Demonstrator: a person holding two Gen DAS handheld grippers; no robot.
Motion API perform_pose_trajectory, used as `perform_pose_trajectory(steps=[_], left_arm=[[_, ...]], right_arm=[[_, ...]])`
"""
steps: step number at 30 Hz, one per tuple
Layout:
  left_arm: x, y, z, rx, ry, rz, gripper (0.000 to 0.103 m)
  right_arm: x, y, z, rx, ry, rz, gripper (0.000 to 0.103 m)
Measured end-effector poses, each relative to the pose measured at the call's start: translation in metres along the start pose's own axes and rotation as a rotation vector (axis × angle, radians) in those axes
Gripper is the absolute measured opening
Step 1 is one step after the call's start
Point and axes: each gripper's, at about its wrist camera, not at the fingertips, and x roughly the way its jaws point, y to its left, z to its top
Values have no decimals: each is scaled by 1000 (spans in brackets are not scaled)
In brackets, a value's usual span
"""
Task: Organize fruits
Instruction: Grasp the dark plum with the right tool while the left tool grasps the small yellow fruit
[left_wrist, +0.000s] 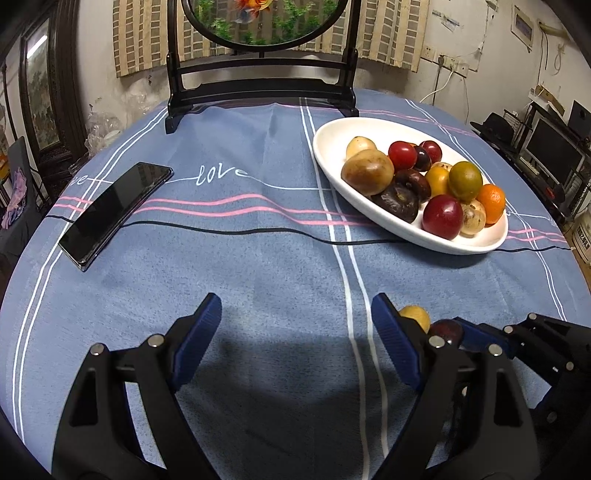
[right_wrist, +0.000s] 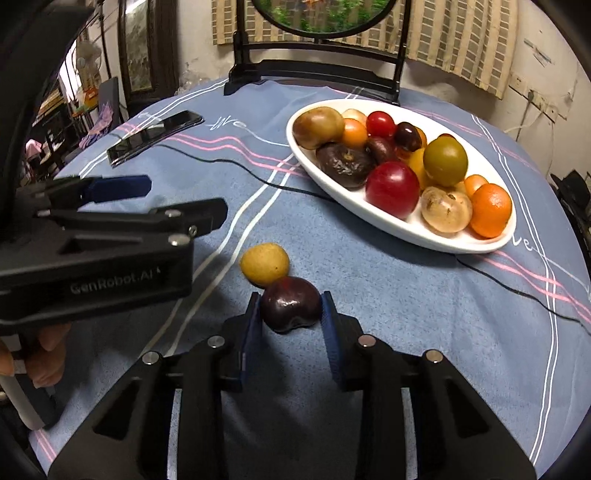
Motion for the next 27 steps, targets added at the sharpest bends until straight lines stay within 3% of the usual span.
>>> perform_pose_trajectory(steps=[6,10,13,20,24,27], left_arm=[[0,-6,-3,13,11,-53,85],[-7,-18,-6,42,-31,-61,85],[-4,-26,-7,44,-5,-92,85],[10,-52,-13,116,40,-71,81],[19,-58,-16,145,52,-48,59],[17,-67,-18,182,42,-72,34]], right_arm=[[-18,-27,-12,79,-25,-15,32],[-29,-49,-23,134,-26,-29,32],[-37,-60,-28,162,-39,-28,32],[-44,-64,-32,175,-63,2,32],[-46,-66,-33,180,-71,16,32],[-47,-70,-35,196,-73,19,32]])
